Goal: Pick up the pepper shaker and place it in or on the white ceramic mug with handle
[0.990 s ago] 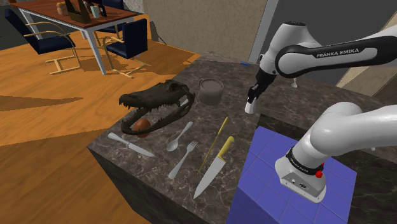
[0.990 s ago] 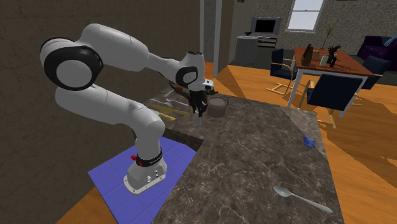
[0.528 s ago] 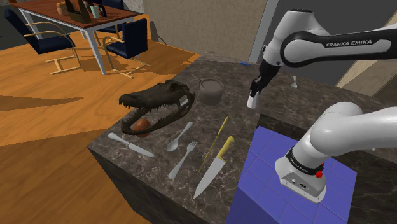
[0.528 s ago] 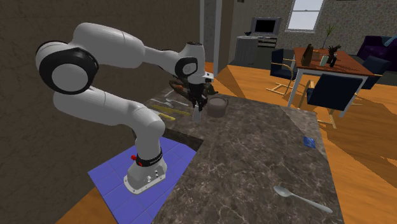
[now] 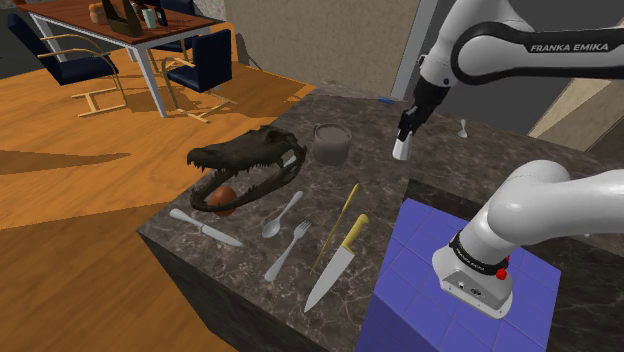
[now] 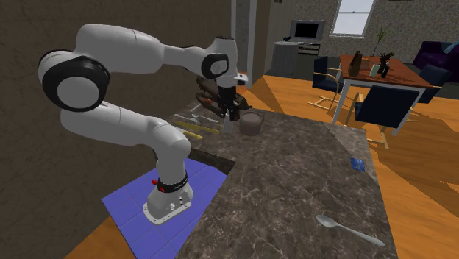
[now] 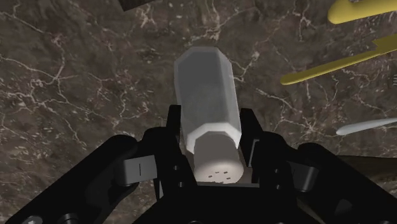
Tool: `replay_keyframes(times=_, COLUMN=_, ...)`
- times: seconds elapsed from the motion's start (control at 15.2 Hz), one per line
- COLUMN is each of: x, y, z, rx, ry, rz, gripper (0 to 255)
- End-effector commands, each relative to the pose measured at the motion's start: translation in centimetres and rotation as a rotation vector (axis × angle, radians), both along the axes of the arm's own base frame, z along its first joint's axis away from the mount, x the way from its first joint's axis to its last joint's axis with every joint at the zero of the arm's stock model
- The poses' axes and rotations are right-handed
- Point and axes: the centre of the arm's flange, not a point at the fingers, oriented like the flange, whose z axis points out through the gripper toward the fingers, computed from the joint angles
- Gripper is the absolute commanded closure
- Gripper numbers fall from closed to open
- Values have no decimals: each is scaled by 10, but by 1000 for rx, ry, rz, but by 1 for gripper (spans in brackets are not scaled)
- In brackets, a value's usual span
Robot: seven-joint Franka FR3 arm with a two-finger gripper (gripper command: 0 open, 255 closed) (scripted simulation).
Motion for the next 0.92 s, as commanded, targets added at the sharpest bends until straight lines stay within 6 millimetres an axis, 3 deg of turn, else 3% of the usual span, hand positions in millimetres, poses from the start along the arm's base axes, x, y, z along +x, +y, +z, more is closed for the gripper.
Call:
replay_keyframes(times=0.0, x=0, y=1, z=10, rx=0, ry=0, rz=0, gripper=255)
replay_keyframes(times=0.46, x=0, y=1, z=45, rx=0, ry=0, rz=0, gripper=255)
replay_keyframes(times=0.86, x=78, y=9, z=52, rx=0, ry=0, rz=0, gripper=255)
